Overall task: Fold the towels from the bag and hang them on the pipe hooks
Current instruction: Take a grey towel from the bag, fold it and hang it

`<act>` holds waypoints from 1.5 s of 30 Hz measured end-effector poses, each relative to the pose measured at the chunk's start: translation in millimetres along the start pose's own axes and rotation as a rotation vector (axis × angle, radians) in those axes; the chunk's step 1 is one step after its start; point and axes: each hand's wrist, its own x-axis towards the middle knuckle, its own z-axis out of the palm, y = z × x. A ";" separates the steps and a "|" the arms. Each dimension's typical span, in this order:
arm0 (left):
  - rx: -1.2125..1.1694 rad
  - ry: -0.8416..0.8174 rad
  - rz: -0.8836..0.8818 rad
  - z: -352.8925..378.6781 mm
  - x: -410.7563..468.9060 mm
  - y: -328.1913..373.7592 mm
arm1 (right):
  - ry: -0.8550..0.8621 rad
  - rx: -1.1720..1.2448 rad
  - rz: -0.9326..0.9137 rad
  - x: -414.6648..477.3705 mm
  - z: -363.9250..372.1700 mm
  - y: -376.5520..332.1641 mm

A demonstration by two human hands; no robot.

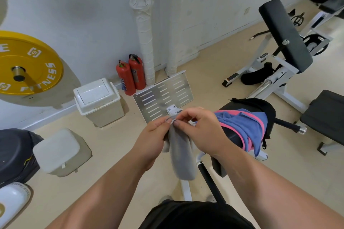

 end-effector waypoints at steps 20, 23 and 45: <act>0.264 0.316 0.187 -15.0 12.6 19.5 | -0.145 -0.244 -0.068 -2.1 11.6 10.2; 0.284 0.369 0.249 -30.2 23.2 24.2 | -0.337 -0.476 -0.045 -6.6 19.4 26.2; 0.219 0.468 0.121 -90.7 51.0 15.5 | 0.026 0.073 0.412 16.1 -90.4 58.9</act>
